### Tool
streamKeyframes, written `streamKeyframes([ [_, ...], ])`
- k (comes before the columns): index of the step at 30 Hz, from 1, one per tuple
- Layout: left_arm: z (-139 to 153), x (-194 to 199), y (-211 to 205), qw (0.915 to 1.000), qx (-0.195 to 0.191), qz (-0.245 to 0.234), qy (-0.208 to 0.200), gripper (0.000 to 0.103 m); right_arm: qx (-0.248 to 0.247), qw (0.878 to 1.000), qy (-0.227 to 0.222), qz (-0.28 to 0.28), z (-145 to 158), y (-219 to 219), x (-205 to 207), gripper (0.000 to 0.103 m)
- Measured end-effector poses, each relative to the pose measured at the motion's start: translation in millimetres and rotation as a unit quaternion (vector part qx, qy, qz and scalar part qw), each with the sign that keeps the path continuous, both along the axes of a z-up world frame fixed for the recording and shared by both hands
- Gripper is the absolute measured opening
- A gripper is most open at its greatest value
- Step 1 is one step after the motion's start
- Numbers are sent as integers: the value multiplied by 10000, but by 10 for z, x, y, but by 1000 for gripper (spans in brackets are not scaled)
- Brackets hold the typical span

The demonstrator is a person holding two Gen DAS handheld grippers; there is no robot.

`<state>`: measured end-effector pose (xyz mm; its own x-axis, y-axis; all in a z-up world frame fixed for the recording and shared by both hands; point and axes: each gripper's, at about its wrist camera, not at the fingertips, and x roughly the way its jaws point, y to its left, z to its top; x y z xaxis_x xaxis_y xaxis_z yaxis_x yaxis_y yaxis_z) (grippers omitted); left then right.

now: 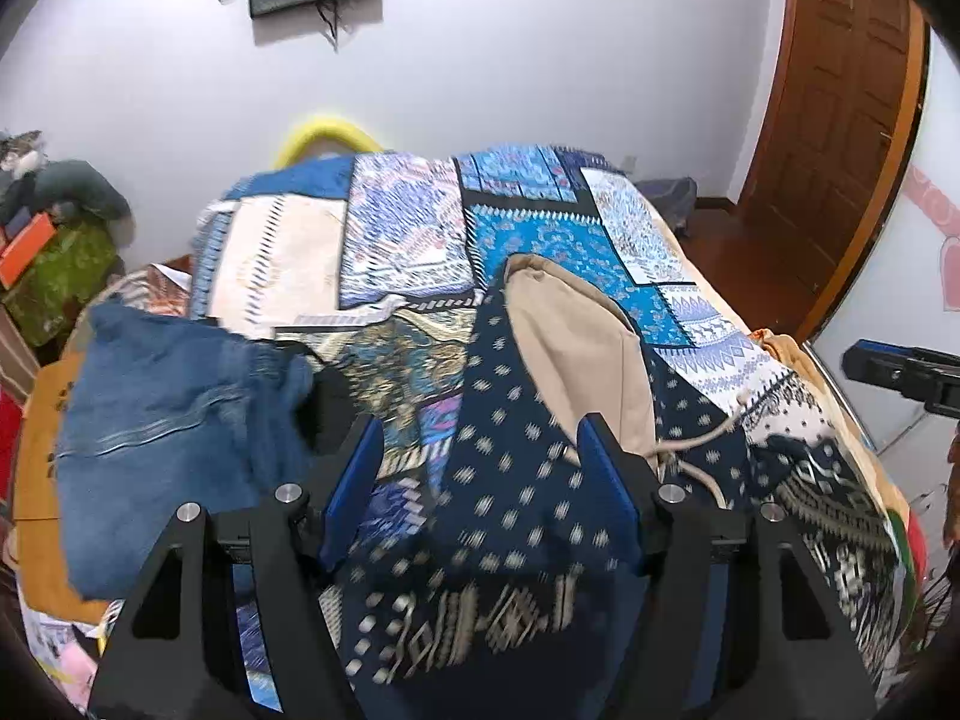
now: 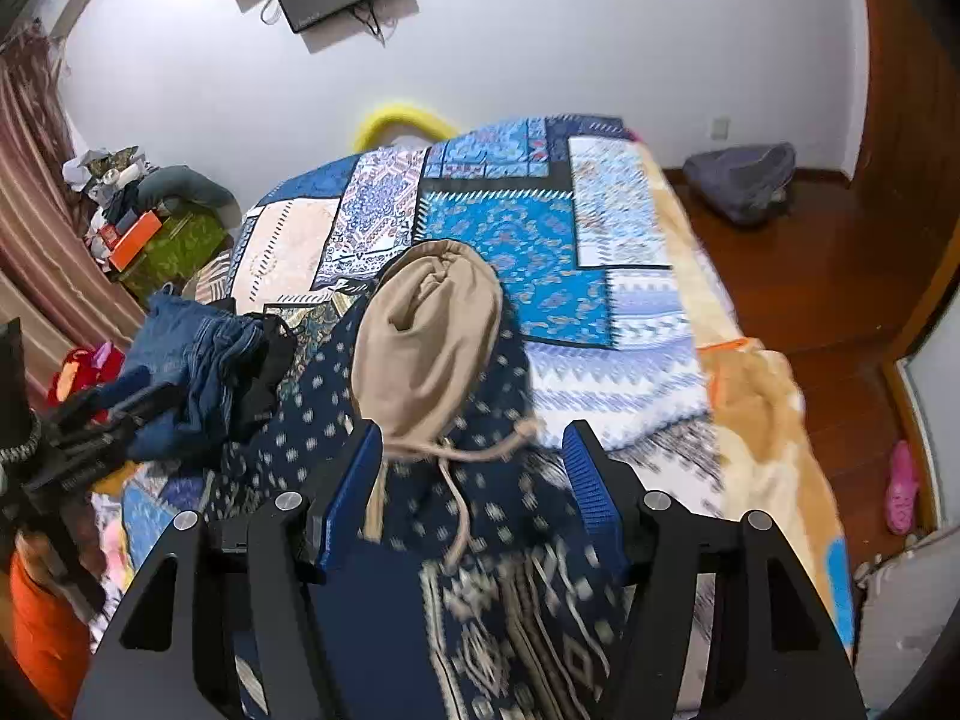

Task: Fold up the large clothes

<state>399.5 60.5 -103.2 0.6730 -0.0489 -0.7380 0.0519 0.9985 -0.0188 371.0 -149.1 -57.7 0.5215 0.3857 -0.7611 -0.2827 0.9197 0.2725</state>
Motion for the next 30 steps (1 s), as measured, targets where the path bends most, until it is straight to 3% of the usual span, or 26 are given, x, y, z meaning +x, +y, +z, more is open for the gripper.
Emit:
streamKeyframes([
  [9,-750,913,65,9934,-649,319,889,66,35,9934,1141,-123,-691,347,980,59],
  [17,-1180,1313,90,9890,-697,557,1182,66,-87,9800,1908,-552,-1373,446,1529,58],
  [20,-1299,1367,145,9858,-1004,593,1210,62,-46,9777,2005,-624,-1514,438,1574,45],
  [21,-1306,1363,156,9857,-1052,620,1162,58,-56,9789,1962,-567,-1533,449,1560,41],
  [23,-1287,1348,136,9873,-1030,555,1074,43,-64,9818,1858,-398,-1511,478,1512,16],
  [26,-1209,1300,88,9892,-899,440,1070,12,-197,9825,1811,-382,-1431,488,1453,10],
  [30,-947,1116,84,9911,-814,357,990,7,-98,9869,1583,-292,-1145,404,1322,9],
])
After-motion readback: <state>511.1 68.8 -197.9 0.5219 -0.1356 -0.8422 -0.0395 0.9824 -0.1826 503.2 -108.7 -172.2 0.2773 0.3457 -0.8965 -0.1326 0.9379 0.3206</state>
